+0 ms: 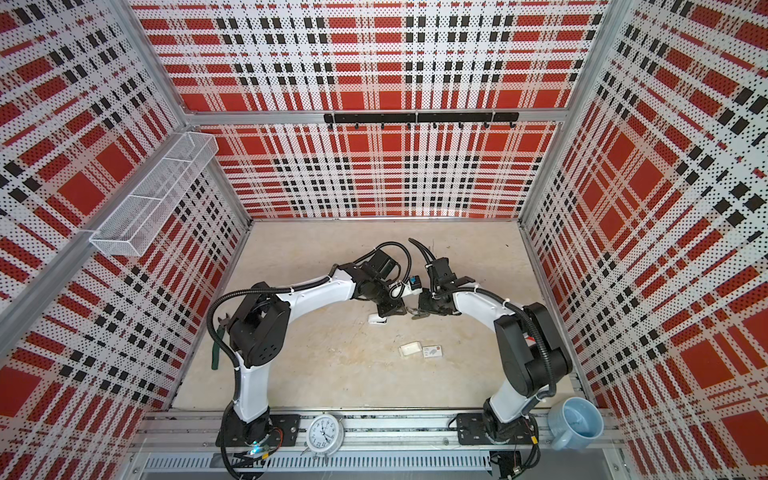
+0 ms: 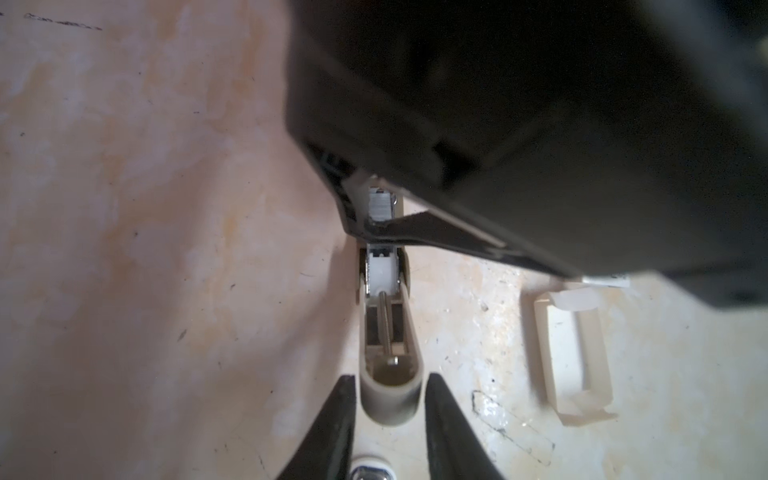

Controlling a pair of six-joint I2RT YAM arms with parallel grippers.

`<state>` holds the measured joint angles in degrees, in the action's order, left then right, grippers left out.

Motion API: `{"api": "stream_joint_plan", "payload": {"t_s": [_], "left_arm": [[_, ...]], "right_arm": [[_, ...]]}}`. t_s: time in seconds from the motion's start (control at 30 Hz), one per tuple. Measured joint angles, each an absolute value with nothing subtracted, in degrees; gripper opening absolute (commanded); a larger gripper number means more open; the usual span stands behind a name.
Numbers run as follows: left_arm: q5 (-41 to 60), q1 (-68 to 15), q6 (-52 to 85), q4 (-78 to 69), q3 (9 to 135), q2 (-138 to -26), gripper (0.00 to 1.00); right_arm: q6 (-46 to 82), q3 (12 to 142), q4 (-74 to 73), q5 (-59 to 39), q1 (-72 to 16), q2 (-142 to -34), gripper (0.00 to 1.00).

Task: Load the staples into the stapler

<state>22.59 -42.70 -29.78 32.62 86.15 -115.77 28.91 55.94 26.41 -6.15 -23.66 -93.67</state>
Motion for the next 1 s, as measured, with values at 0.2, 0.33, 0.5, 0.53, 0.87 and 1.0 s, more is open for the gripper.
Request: {"api": "stream_joint_plan", "payload": {"t_s": [0.2, 0.33, 0.5, 0.53, 0.87, 1.0], "left_arm": [[22.61, -42.70, -29.65, 32.60, 86.15, -115.77, 0.33], [22.85, -42.46, -28.86, 32.56, 86.15, -115.74, 0.33], [23.38, -42.30, -28.36, 32.56, 86.04, -115.66, 0.33], [23.44, -42.26, -28.29, 32.53, 86.02, -115.61, 0.33], [24.95, -40.84, -26.94, 32.05, 85.38, -114.72, 0.33], [25.50, -40.23, -26.44, 31.68, 85.12, -114.48, 0.33]], "right_arm": [[29.02, 55.92, 26.33, -6.22, -23.66, -93.95, 0.40], [29.15, 55.70, 25.89, -6.48, -23.66, -94.74, 0.39], [29.41, 55.35, 25.61, -6.66, -23.66, -95.31, 0.39], [29.43, 55.35, 25.47, -6.68, -23.66, -95.50, 0.39], [29.71, 54.98, 25.08, -6.55, -23.66, -97.01, 0.39], [29.82, 54.85, 24.82, -6.46, -23.66, -97.01, 0.39]]}}
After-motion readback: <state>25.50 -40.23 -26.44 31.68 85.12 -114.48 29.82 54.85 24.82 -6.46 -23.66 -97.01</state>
